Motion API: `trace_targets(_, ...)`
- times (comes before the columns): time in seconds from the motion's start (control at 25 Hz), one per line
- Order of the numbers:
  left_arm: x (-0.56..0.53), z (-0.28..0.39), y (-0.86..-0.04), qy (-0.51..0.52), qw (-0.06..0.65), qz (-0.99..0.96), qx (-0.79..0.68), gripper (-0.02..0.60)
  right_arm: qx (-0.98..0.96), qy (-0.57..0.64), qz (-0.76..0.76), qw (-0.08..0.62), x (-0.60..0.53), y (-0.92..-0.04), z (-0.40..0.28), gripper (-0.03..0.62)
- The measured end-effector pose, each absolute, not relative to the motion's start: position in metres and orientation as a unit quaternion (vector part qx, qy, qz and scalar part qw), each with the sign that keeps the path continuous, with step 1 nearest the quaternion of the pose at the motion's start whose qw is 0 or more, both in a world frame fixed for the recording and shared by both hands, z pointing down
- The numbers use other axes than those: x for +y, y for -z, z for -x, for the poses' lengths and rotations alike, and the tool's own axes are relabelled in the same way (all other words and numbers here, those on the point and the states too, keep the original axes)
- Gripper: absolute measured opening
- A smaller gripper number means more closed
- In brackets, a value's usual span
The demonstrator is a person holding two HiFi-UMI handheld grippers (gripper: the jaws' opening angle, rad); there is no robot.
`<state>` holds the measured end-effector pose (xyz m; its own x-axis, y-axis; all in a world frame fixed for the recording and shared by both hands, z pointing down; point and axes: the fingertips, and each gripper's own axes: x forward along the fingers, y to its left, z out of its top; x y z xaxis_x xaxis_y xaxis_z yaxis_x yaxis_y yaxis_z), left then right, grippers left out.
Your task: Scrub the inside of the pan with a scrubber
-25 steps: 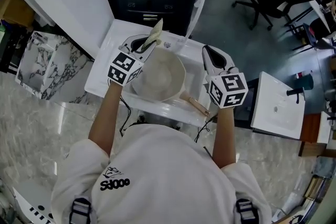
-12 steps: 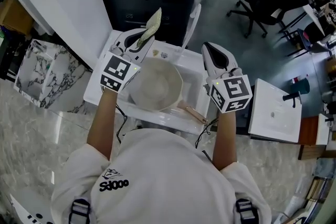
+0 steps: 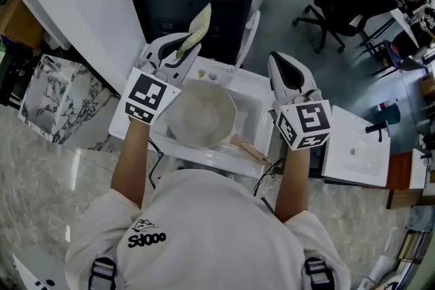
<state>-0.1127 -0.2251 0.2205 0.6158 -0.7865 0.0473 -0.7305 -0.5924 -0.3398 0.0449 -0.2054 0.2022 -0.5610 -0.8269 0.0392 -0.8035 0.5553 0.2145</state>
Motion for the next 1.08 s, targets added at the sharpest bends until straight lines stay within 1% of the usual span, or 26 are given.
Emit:
trace_targets(0.2, -0.226, 0.113, -0.222, 0.102, 0.144, 0.887, 0.427, 0.069, -0.878, 0.083, -0.465, 0.077, -0.206, -0.207, -0.044, 0.009)
trace_targets(1.08, -0.223, 0.103, -0.224, 0.112, 0.149, 0.891, 0.414, 0.069, -0.883, 0.071, -0.458, 0.073, -0.203, -0.214, -0.042, 0.009)
